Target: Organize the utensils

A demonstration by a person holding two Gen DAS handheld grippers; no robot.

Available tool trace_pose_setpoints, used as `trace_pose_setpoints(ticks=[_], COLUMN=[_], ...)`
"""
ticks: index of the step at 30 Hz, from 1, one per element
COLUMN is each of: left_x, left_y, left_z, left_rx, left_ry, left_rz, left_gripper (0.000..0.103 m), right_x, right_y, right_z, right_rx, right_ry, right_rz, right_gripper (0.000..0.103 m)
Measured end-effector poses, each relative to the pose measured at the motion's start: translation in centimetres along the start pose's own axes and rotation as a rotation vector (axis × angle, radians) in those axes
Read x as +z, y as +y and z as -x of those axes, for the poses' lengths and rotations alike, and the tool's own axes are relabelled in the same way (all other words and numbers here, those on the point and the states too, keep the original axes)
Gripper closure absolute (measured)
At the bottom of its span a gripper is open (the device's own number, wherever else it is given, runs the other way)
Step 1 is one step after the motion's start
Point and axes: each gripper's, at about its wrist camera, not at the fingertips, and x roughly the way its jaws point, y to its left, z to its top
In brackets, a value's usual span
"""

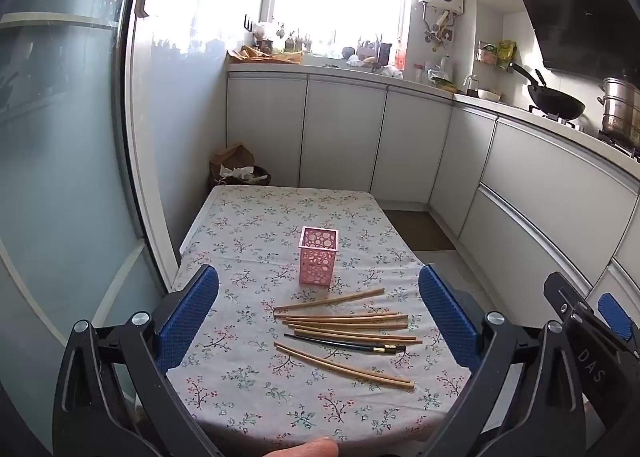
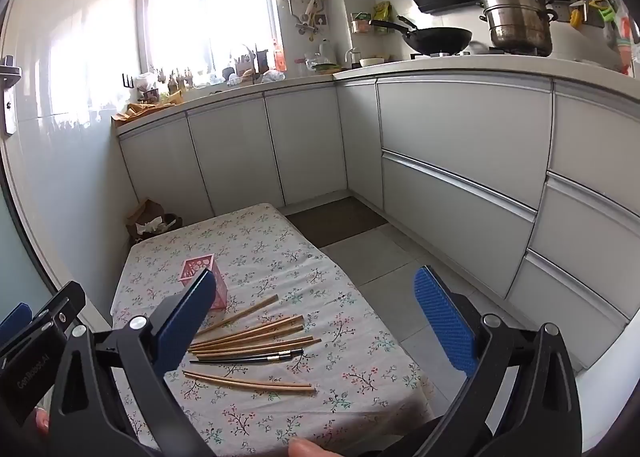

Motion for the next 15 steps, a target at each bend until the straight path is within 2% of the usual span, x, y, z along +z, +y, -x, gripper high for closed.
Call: trace_pose_setpoints(ticks=[15], left_x=[0.42], left_y=[0.52], left_z=[-0.67], left_rx=[-0.014], left_ry=[0.013], left_rz=[0.014], left_gripper=[0.007], right_x=[0.26], right_y=[-0.27], right_z=[0.66], right_rx=[-0.007], right_ry=[-0.013], right_rz=[-0.004], right_gripper=[0.006])
